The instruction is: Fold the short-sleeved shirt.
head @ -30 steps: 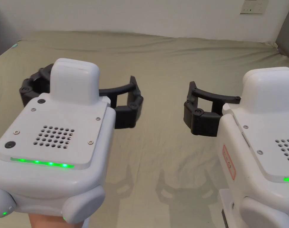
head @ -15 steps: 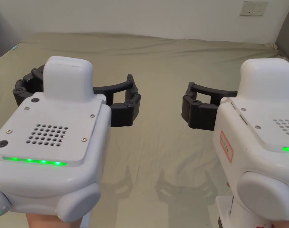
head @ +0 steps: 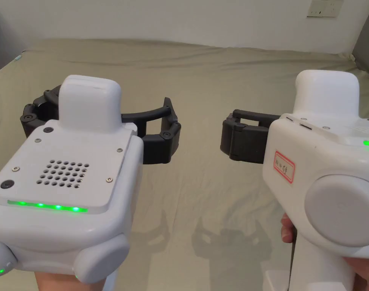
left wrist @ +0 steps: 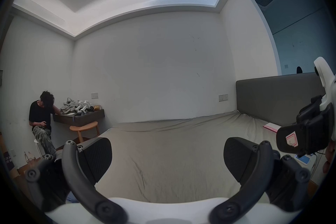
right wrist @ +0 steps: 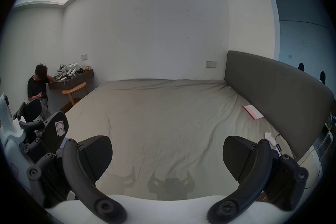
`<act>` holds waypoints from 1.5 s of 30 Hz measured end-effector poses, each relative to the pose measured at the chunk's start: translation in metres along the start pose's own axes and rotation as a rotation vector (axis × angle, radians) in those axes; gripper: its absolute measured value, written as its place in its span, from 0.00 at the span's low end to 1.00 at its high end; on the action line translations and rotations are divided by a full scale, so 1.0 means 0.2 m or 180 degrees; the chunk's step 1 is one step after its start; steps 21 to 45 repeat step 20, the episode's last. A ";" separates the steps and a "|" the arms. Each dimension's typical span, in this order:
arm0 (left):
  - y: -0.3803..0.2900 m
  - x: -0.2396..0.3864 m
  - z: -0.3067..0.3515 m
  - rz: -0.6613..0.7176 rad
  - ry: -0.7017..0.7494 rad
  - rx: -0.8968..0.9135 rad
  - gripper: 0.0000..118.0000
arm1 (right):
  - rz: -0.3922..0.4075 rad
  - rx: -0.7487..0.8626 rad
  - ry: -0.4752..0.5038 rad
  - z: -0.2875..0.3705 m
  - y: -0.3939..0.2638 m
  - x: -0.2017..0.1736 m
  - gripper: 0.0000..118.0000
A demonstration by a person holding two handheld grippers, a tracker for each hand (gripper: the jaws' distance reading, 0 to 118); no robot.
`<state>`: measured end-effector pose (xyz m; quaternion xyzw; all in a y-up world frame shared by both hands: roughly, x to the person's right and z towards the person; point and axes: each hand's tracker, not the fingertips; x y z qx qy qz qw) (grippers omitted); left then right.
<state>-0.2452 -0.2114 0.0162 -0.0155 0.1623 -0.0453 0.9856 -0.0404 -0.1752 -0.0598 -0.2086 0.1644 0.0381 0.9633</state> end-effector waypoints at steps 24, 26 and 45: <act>-0.01 0.00 0.00 -0.0033 -0.0003 -0.0025 1.00 | 0.0075 0.0440 -0.0061 -0.04 -0.07 0.04 1.00; -0.01 0.00 0.00 -0.0033 -0.0003 -0.0025 1.00 | 0.0075 0.0440 -0.0061 -0.04 -0.07 0.04 1.00; -0.01 0.00 0.00 -0.0033 -0.0003 -0.0025 1.00 | 0.0075 0.0440 -0.0061 -0.04 -0.07 0.04 1.00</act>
